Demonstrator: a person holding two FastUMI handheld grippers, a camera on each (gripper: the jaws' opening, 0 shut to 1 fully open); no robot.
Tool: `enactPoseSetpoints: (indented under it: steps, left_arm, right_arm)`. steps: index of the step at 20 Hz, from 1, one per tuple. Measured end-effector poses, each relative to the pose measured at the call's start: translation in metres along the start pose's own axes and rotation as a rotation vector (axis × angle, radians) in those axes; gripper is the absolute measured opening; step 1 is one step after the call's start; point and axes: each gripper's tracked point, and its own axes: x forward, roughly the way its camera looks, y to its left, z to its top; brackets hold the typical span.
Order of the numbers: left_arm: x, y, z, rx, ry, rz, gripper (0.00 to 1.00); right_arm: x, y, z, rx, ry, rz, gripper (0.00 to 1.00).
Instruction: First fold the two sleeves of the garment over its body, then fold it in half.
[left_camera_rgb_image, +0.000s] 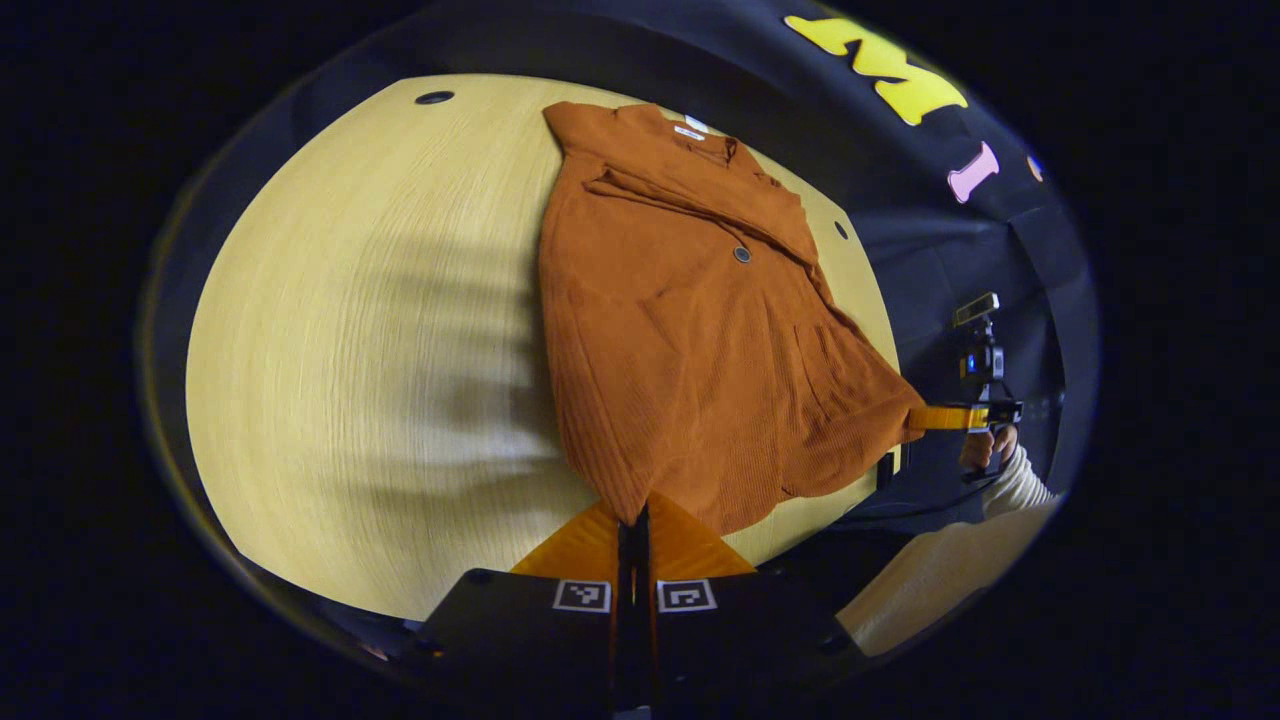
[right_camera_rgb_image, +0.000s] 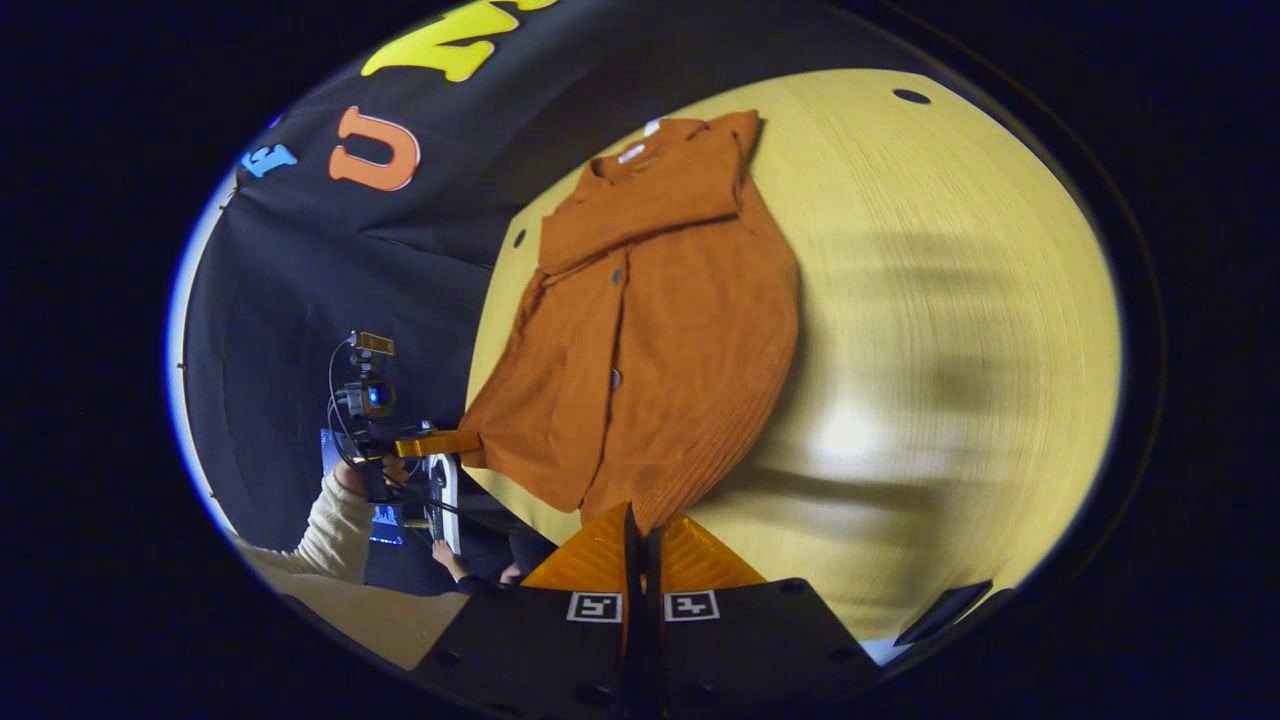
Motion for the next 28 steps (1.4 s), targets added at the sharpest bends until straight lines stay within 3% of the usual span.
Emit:
enactPoseSetpoints:
  steps: [3,7,14,22,23,24,26,28]
  left_arm:
    - [-0.004,-0.009,0.018,0.057,0.019,0.032,0.03]
    - [0.000,-0.010,0.047,0.056,0.058,0.055,0.03]
    - [-0.015,-0.020,0.146,0.012,-0.035,0.059,0.03]
    - [0.015,0.008,0.237,0.054,0.080,0.147,0.03]
    - [0.019,0.014,0.248,0.075,0.096,0.170,0.07]
    - [0.023,0.021,0.262,0.082,0.096,0.188,0.03]
    - [0.035,0.030,0.292,0.088,0.085,0.211,0.07]
    - [0.051,0.041,0.322,0.107,0.053,0.227,0.03]
  right_arm:
    - [-0.007,0.017,0.032,-0.045,-0.022,0.019,0.01]
    - [-0.012,0.025,0.071,-0.056,-0.052,0.027,0.01]
    - [-0.016,0.035,0.158,-0.076,-0.141,0.031,0.00]
    - [0.021,0.016,0.278,-0.086,-0.196,-0.022,0.01]
    - [0.025,0.014,0.291,-0.081,-0.203,-0.022,0.01]
    - [0.030,0.011,0.305,-0.071,-0.216,-0.026,0.00]
    - [0.042,0.000,0.330,-0.055,-0.237,-0.036,0.00]
    - [0.056,-0.014,0.353,-0.036,-0.258,-0.049,0.01]
